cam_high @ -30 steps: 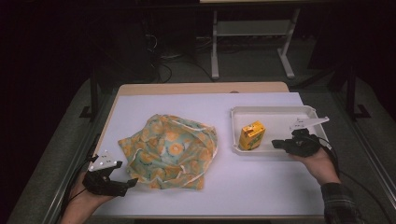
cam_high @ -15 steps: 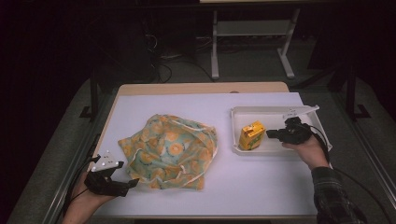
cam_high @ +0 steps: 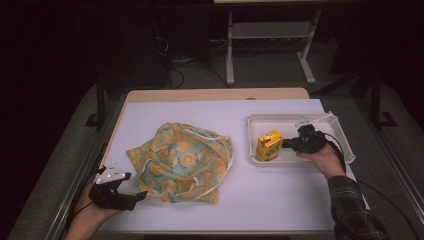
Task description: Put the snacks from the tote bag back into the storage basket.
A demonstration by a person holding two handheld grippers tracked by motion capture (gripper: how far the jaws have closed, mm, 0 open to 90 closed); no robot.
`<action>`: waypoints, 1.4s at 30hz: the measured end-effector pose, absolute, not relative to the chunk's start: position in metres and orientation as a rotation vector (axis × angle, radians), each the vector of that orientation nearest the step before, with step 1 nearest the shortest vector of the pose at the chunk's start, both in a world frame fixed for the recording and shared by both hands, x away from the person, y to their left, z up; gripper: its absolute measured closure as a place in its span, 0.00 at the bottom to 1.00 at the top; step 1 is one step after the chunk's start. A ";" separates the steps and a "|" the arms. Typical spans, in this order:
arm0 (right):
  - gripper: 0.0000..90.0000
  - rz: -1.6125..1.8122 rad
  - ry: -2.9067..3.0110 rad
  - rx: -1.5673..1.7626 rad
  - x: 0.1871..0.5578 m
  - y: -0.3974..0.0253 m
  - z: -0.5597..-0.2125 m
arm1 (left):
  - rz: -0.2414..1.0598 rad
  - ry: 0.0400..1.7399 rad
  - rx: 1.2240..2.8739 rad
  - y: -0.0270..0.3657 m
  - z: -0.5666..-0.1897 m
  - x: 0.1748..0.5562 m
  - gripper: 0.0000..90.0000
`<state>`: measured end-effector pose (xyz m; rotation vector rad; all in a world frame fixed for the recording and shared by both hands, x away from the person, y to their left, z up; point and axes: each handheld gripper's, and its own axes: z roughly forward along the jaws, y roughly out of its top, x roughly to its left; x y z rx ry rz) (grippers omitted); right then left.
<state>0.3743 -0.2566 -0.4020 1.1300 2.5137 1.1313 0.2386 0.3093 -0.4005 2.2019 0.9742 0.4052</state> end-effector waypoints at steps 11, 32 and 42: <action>1.00 1.143 2.545 1.099 0.368 -0.256 -0.402 | 0.407 0.973 2.209 0.311 -0.401 0.239 0.15; 1.00 1.142 2.603 1.069 0.357 -0.251 -0.402 | 0.415 0.984 2.192 0.314 -0.401 0.239 0.15; 0.97 1.132 2.546 1.116 0.348 -0.259 -0.396 | 0.386 0.981 2.198 0.314 -0.401 0.241 0.16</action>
